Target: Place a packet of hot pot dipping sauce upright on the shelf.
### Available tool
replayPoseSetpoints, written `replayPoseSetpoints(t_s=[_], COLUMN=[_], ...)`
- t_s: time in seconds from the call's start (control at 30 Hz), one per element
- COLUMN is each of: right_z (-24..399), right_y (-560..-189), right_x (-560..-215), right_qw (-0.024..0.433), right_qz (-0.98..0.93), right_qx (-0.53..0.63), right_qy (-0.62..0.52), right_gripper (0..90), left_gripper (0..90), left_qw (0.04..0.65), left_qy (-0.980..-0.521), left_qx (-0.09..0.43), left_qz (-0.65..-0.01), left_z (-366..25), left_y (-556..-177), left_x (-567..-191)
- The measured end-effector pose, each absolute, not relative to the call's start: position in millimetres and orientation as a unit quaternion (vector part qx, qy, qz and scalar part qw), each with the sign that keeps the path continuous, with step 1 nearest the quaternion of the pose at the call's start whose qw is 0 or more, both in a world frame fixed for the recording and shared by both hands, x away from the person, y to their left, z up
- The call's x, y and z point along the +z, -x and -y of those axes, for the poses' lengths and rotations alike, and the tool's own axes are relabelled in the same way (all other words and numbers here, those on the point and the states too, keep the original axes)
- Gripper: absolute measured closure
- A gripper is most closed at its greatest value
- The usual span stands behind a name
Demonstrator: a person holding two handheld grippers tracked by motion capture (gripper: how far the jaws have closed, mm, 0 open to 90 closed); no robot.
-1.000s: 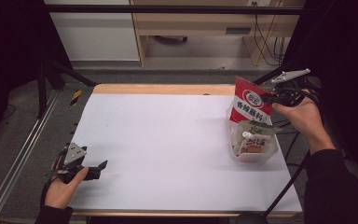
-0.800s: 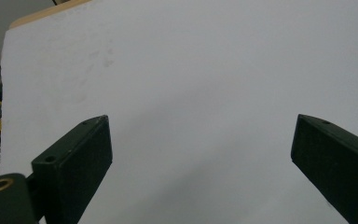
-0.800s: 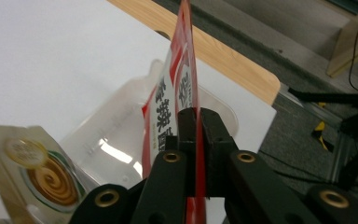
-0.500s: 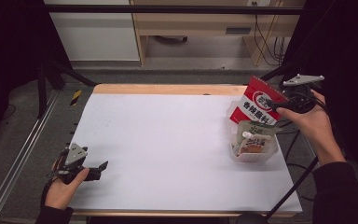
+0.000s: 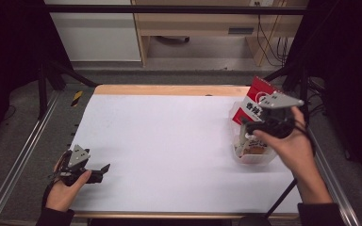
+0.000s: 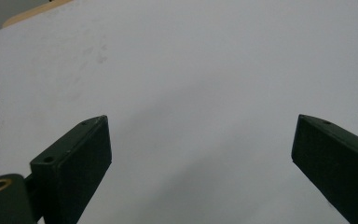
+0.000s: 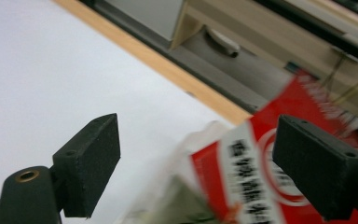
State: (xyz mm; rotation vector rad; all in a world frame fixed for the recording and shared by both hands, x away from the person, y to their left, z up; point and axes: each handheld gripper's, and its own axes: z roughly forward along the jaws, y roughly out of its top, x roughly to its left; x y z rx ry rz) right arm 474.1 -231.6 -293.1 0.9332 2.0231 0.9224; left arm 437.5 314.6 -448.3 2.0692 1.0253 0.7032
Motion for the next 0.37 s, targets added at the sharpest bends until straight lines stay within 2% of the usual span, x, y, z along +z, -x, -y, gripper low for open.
replayPoseSetpoints(t_s=[0.17,0.2,0.23,0.27,0.3,0.37], right_z=[181.8,181.8,165.8,165.8,150.2,145.4], right_y=[-450.7,-450.7,-446.0,-446.0,-442.8,-442.5], right_x=[-335.9,-335.9,-354.4,-354.4,-376.9,-384.6], right_qw=[0.314,0.314,0.302,0.302,0.281,0.273], right_qz=[-0.794,-0.794,-0.798,-0.798,-0.800,-0.802], right_qx=[0.379,0.379,0.381,0.381,0.388,0.389], right_qy=[-0.357,-0.357,-0.356,-0.356,-0.361,-0.362], right_gripper=[14.3,14.3,13.9,13.9,13.3,12.3], left_gripper=[4.6,4.6,4.5,4.5,4.4,4.4], left_qw=[0.355,0.355,0.352,0.352,0.352,0.352], left_qy=[-0.802,-0.802,-0.804,-0.804,-0.805,-0.805], left_qx=[0.273,0.273,0.274,0.274,0.273,0.273], left_qz=[-0.396,-0.396,-0.394,-0.394,-0.393,-0.393], left_z=[-314.0,-314.0,-313.3,-313.3,-312.6,-312.2], left_y=[-437.7,-437.7,-437.7,-437.7,-437.8,-437.9], left_x=[-448.3,-448.3,-448.5,-448.5,-448.7,-449.1])
